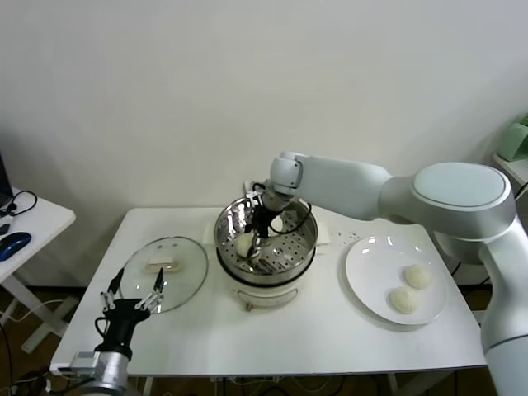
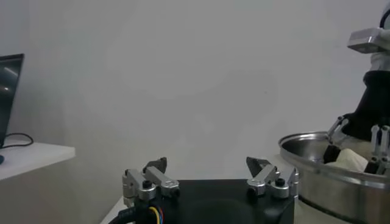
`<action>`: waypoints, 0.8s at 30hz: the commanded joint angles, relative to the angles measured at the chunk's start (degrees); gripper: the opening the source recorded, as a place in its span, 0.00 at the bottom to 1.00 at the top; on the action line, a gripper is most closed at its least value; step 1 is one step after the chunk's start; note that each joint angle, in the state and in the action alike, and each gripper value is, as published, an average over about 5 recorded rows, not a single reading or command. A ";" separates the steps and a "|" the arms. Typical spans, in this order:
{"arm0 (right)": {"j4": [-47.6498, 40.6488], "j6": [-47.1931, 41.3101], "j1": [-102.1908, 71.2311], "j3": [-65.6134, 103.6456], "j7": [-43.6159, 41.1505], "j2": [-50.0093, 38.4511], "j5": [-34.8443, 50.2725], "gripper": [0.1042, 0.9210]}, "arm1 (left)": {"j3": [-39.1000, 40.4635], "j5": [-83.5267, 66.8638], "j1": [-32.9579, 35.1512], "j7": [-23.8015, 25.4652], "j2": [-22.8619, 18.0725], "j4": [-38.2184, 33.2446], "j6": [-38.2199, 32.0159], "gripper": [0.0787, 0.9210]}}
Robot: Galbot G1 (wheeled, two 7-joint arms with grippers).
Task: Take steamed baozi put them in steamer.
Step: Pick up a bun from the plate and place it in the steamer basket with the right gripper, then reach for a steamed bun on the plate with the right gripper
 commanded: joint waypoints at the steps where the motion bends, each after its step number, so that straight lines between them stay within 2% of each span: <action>1: 0.10 0.27 -0.16 0.12 0.36 -0.03 -0.35 0.76 | -0.01 0.05 -0.03 -0.04 -0.12 0.04 0.01 0.88; 4: 0.61 0.34 0.06 0.00 0.30 -0.48 -0.44 0.84 | -0.12 0.03 -0.03 -0.10 -0.12 0.03 0.01 0.88; 7: 1.23 0.35 0.71 0.07 0.11 -1.15 -0.25 0.87 | -0.20 0.01 -0.06 -0.17 -0.07 0.08 0.01 0.88; 16: 7.17 0.84 8.63 -0.64 -3.97 -7.58 0.49 0.88 | -0.13 -1.11 -1.10 -2.55 -0.03 -0.29 -0.61 0.88; 24: 14.94 4.25 18.41 -2.60 -8.03 -21.57 -2.98 0.88 | -0.31 -4.27 -2.13 -1.51 0.54 0.62 -2.36 0.88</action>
